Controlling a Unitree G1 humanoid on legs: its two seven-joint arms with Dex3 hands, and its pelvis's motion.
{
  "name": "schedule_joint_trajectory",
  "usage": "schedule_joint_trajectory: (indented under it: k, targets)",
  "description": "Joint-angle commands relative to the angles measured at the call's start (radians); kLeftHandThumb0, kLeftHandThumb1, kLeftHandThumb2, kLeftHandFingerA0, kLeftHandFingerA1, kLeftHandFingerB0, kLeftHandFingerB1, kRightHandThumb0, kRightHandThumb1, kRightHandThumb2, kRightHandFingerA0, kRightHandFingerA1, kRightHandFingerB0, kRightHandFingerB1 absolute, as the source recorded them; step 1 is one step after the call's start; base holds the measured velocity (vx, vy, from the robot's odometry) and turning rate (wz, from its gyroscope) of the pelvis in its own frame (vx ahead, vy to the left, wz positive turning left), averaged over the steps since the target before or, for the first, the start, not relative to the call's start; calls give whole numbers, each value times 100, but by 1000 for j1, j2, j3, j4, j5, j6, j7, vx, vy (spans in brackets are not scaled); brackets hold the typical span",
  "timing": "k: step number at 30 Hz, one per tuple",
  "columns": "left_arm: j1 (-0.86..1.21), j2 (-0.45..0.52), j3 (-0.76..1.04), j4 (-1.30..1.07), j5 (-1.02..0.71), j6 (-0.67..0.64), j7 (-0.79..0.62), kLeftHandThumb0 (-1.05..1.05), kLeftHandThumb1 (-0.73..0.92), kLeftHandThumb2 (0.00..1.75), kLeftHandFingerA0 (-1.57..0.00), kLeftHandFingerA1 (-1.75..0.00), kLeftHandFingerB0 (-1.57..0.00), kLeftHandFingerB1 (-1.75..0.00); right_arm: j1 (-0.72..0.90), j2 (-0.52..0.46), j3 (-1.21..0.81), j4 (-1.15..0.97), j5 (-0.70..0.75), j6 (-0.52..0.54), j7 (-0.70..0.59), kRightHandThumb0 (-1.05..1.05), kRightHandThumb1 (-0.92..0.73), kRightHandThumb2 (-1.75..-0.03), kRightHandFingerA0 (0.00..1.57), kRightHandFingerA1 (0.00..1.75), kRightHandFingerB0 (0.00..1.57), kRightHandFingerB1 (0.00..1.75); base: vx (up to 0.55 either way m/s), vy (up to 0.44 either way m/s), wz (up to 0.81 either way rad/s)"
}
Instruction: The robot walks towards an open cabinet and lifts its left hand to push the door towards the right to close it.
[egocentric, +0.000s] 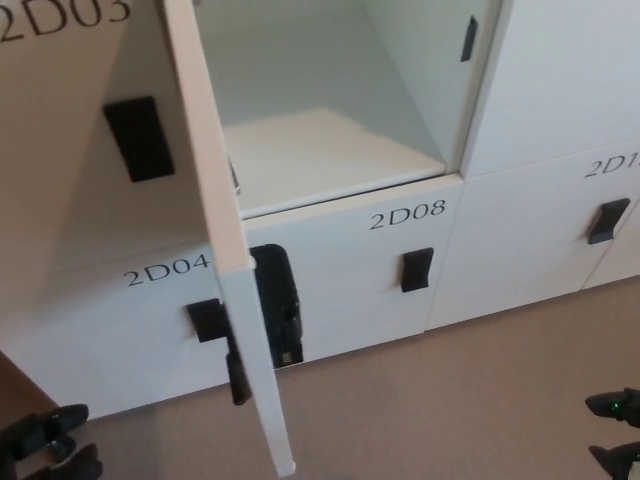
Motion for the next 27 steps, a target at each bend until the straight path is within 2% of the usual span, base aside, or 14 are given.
schedule_joint_trajectory:
  k: [1, 10, 17, 18, 19, 27]
  targets:
    - [-4, 14, 9, -14, -3, -9, 2, -25, 61, 58, -76, -50, -61, -46, 2, -5, -9, -2, 5, -5, -6, -25, -69, -60, 64, 47, 47, 39, -21, -83, -1]
    - [4, -9, 51, -114, -45, 0, 14, -26, 60, 58, -76, -48, -64, -46, 10, -5, -12, 7, 5, -15, -12, -25, -69, -60, 66, 48, 48, 39, 0, 0, 0]
    - [-55, -2, 35, -377, -57, 91, -1, -30, 59, 58, -76, -46, -62, -43, 15, 0, -18, 6, 12, -18, -15, -24, -70, -60, 66, 48, 49, 39, 0, 0, 0]
    - [-86, 2, 19, -438, -50, 128, 3, -25, 62, 58, -71, -49, -55, -45, 14, 1, -19, 5, 12, -12, -15, -25, -69, -60, 67, 48, 49, 39, 0, 0, 0]
    - [-107, 4, 9, -482, -47, 158, 6, -25, 62, 58, -71, -49, -55, -45, 13, 2, -19, 4, 12, -8, -15, -25, -69, -60, 67, 48, 49, 39, 0, 0, 0]
    - [-261, -3, -54, -625, -18, 317, 31, -24, 66, 59, -67, -50, -54, -45, 11, 8, -17, 0, 9, -5, -22, -24, -69, -60, 66, 48, 49, 39, 0, 0, 0]
